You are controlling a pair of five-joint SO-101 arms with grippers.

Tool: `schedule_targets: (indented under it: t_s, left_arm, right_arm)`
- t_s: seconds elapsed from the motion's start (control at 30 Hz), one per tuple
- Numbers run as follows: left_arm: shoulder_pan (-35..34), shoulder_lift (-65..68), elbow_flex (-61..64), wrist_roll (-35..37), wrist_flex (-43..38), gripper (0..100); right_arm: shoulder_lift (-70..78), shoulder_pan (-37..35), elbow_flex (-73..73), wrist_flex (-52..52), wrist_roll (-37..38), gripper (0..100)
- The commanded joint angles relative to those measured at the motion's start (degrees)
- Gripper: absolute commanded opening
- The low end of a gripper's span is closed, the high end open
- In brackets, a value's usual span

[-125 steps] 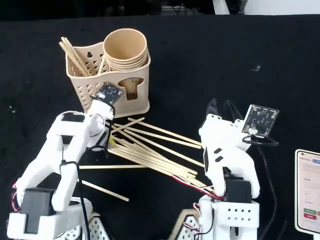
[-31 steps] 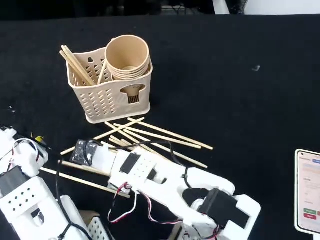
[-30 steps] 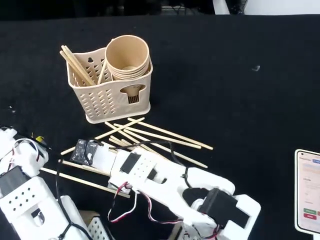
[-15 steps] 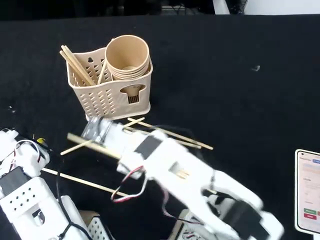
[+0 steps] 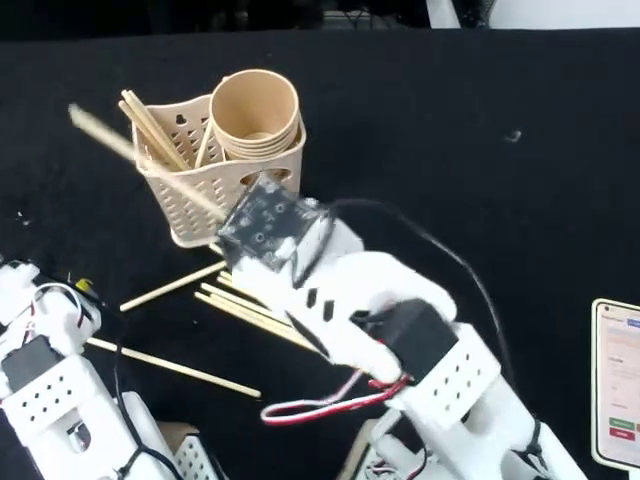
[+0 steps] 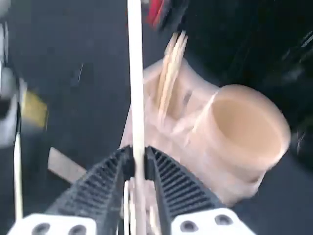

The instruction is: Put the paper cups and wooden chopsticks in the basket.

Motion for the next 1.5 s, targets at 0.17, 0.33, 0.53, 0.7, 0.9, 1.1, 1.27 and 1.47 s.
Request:
schedule_targets:
  t_s: [0.17, 0.33, 0.53, 0.7, 0.9, 1.1, 1.27, 1.47]
  left_arm:
    - [-0.1, -0.4, 6.8, 1.7, -13.8, 23]
    - [-0.6, -0.4, 8.0, 4.7, -15.5, 23]
    - [-0.4, -0.4, 8.0, 4.7, -15.5, 23]
    - [-0.4, -0.4, 8.0, 4.4, -15.5, 23]
    - [-0.5, -0.4, 8.0, 4.4, -15.5, 23]
    - [-0.5, -0.4, 8.0, 4.4, -15.5, 23]
    - [-0.5, -0.4, 8.0, 4.4, -15.5, 23]
    - [-0.2, -0.4, 8.0, 4.4, -15.5, 23]
  right_arm:
    - [8.1, 0.9, -3.4, -41.6, -8.8, 1.1]
    - [20.6, 1.1, -5.0, -53.9, -8.8, 1.1]
    - [32.3, 1.8, -12.7, -55.0, -8.7, 1.1]
    - [40.4, 3.3, -19.6, -54.8, -8.8, 2.8]
    - [43.6, 3.4, -21.2, -49.2, -8.8, 12.4]
    - [34.3, 3.5, -18.5, -41.7, -8.8, 12.4]
    - [17.2, 3.5, -9.4, -25.6, -8.9, 12.4]
    - [1.3, 3.9, 7.4, 5.0, -6.8, 12.8]
